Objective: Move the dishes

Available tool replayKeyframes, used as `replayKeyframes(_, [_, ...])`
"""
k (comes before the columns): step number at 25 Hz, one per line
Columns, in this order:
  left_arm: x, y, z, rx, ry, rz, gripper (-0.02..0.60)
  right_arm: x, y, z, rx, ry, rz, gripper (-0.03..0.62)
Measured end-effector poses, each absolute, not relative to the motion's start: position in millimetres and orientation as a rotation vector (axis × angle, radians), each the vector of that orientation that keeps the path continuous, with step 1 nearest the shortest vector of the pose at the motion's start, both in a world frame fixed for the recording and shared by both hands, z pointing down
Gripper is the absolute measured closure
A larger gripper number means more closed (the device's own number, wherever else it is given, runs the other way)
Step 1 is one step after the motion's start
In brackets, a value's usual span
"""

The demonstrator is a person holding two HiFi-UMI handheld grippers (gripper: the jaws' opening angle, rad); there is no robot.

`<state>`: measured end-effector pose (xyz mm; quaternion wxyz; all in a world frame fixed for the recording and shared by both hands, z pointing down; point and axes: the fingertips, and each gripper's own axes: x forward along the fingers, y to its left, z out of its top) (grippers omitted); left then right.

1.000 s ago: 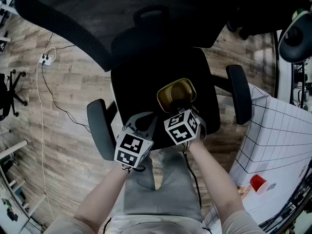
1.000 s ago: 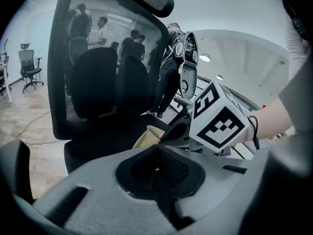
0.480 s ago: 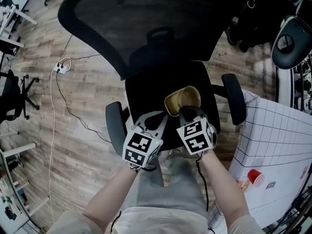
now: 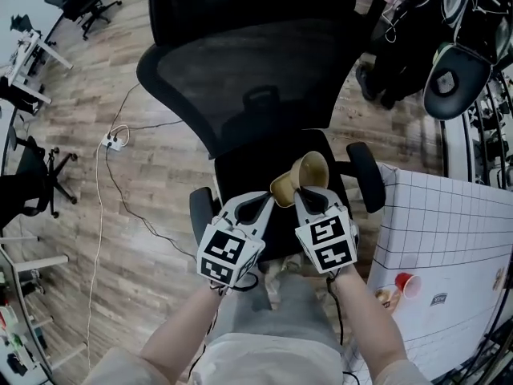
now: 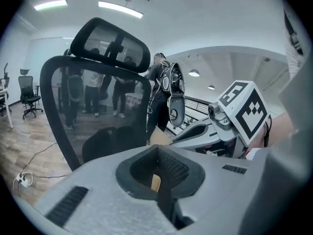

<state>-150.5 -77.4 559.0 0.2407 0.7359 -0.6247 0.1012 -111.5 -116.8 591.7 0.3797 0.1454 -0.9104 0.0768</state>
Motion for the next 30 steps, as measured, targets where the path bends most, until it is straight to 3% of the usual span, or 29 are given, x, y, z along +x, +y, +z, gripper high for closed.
replayKeyframes(22, [-184,-61,319,2.194,-1.854,0.024,0.568,-115,-93,321,0.522,-2.751,0.149,0.566])
replayKeyframes(30, [-175,-56,270,2.306,-1.893,0.046,0.568,-97,-84,269,0.651,-2.824,0.030,0.566])
